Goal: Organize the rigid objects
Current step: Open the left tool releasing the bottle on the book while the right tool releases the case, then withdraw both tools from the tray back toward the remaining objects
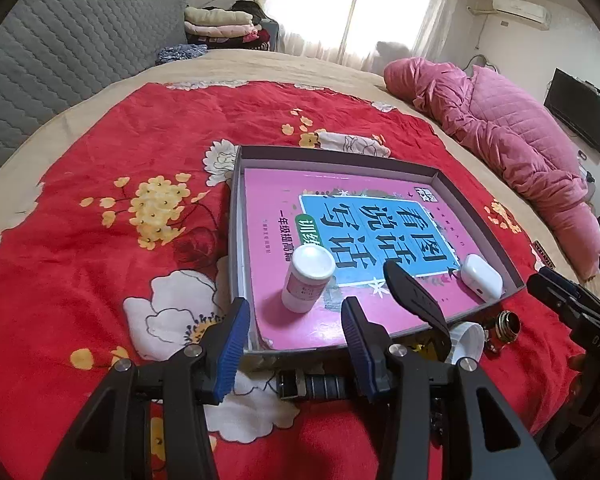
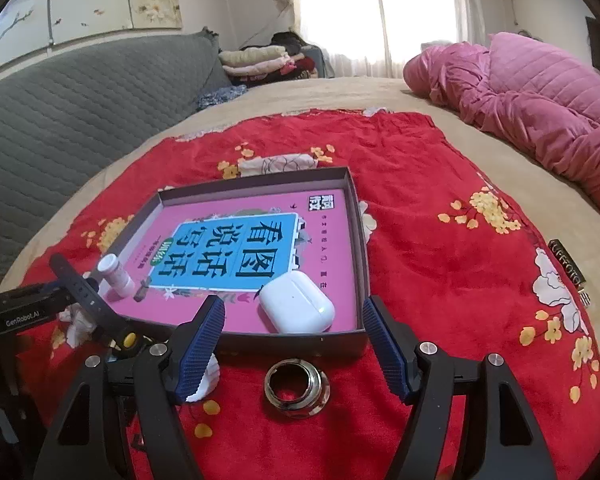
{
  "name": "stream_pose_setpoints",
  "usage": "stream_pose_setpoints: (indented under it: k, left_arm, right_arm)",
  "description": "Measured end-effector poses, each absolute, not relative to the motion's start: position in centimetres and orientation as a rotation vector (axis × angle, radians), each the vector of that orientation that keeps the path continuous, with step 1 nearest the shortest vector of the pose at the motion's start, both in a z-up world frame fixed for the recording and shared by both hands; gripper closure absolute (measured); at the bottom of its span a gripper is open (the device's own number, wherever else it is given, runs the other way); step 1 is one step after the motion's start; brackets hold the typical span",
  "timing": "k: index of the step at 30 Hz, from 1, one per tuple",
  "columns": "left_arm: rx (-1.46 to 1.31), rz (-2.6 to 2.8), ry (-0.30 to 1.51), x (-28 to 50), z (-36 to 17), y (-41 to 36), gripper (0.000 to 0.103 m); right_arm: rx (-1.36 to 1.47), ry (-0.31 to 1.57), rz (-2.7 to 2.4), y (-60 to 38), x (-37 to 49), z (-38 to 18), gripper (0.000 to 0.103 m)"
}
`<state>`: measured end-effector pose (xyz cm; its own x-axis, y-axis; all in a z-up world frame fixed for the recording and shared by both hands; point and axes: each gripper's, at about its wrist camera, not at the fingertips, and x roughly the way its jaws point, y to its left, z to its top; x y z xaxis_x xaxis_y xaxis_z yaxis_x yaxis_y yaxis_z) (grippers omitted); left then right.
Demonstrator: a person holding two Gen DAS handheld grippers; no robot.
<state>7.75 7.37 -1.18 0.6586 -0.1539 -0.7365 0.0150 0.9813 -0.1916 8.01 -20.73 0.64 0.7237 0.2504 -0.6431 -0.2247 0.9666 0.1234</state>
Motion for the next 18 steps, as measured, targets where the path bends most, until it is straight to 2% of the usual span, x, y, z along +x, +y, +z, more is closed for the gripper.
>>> stream_pose_setpoints:
  k: [18]
  left_arm:
    - [-0.192, -0.09, 0.827, 5.6, 0.4, 7.5, 0.054]
  right_arm:
    - [0.056, 0.693, 0.266, -21.1, 7.0, 1.6, 0.029]
